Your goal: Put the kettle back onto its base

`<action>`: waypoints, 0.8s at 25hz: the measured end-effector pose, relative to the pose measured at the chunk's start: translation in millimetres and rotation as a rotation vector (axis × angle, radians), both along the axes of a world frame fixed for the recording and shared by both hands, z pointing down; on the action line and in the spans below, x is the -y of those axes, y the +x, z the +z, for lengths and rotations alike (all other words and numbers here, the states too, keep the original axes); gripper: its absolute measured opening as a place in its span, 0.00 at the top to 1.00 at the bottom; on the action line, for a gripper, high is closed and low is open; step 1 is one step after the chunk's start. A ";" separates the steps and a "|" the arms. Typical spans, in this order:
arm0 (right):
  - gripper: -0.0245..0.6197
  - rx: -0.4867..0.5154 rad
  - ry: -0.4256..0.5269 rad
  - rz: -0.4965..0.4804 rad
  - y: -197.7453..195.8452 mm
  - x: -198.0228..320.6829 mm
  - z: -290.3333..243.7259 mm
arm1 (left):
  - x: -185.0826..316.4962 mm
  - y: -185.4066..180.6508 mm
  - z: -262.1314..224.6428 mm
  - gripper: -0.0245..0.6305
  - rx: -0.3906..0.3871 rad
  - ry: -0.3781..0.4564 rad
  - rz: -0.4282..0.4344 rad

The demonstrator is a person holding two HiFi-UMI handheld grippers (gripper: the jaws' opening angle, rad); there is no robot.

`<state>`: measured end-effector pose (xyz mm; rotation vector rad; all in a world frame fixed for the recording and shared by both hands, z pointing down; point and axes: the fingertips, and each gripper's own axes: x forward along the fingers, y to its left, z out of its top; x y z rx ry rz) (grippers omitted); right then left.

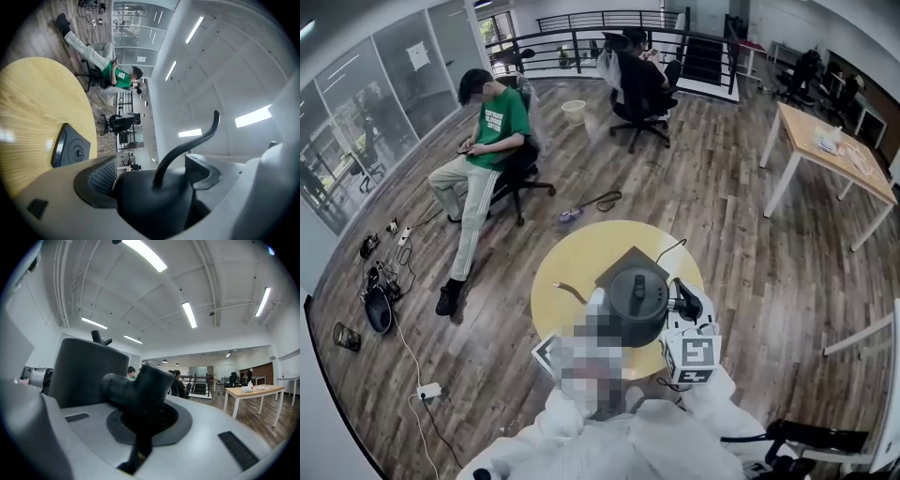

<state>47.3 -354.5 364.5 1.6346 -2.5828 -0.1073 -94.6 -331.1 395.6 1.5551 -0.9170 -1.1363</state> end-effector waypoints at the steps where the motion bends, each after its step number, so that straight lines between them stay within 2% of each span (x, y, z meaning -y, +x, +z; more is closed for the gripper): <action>1: 0.95 0.004 0.009 -0.002 1.6 7.4 -1.5 | 7.7 1.5 -1.7 0.26 0.004 0.009 -0.001; 12: 0.95 0.040 0.091 0.030 3.3 67.3 -7.5 | 78.2 0.0 -10.9 0.26 0.052 0.081 0.025; 16: 0.95 0.003 0.141 0.038 -0.6 84.4 -10.6 | 102.6 -7.4 -8.2 0.27 0.213 0.099 0.032; 20: 0.95 0.008 0.152 0.049 -3.8 108.9 -2.1 | 133.3 -12.2 -3.6 0.27 0.281 0.121 0.071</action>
